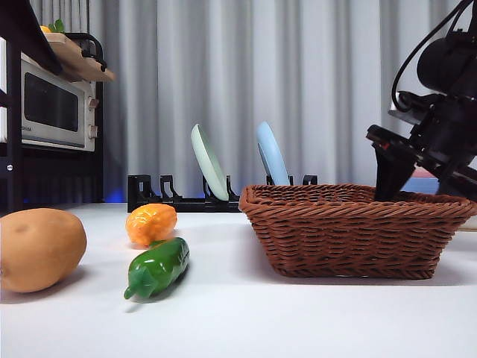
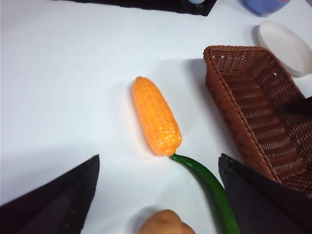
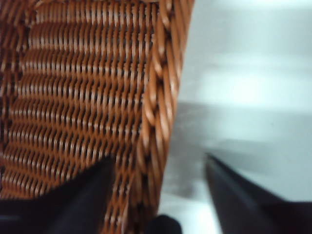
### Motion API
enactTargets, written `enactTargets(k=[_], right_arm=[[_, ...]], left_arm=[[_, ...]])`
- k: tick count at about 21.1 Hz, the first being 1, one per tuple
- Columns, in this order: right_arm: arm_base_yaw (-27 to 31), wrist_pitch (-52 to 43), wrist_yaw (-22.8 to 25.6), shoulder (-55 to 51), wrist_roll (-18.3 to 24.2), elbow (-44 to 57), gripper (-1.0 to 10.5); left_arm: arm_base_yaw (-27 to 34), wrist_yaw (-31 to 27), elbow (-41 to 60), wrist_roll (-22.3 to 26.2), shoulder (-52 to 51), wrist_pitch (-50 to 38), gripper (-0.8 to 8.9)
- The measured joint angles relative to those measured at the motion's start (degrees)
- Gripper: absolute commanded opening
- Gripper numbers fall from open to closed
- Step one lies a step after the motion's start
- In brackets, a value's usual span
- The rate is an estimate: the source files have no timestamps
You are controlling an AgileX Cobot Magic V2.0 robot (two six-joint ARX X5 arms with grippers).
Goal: Pick up the basket,pick up the corn from the table,pick up the potato from the table,pick up the cucumber from the table,put all items into the basket
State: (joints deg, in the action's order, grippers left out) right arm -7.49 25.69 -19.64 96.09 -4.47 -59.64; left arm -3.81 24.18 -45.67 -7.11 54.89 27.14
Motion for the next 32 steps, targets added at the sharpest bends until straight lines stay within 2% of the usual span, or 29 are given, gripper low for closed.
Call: enactTargets(k=[4, 5, 9, 15, 19, 24, 30, 31, 32], right_arm=[[0.0, -0.8, -0.3, -0.5, -0.2, 0.0, -0.2], [0.0, -0.9, -0.9, -1.0, -1.4, 0.0, -0.2], [0.1, 0.4, -1.5, -6.1, -2.5, -0.1, -0.2], [1.1, 3.1, -0.7, -17.7, -2.6, -0.1, -0.2], [1.2, 5.3, -0.7, -24.5, -2.6, -0.1, -0.2], [1.2, 7.0, -0.7, -28.3, -2.6, -0.1, -0.2], [1.2, 7.4, -0.7, -28.4, -2.6, -0.1, -0.2], [1.2, 7.4, -0.7, -28.4, -2.6, -0.1, -0.2], [1.2, 7.4, -0.7, -28.4, -2.6, -0.1, -0.2]], left_arm=[[-0.4, 0.0, 0.0, 0.0, 0.0, 0.6, 4.08], [-0.9, 0.0, 0.0, 0.0, 0.1, 0.6, 4.08], [-4.8, -0.2, -0.9, -0.5, 3.6, -1.9, 4.09], [-11.7, -6.9, -12.7, -0.7, 19.4, -0.7, 4.09], [-15.7, -14.5, -22.0, -0.7, 33.1, 3.3, 4.09], [-18.0, -19.0, -29.9, -1.1, 45.7, 3.7, 4.09], [-18.2, -19.3, -30.7, -1.5, 53.0, 3.6, 4.07], [-18.3, -19.3, -30.7, -1.5, 53.4, 3.6, 3.78], [-18.5, -19.3, -30.7, -1.5, 53.7, 3.7, 2.50]])
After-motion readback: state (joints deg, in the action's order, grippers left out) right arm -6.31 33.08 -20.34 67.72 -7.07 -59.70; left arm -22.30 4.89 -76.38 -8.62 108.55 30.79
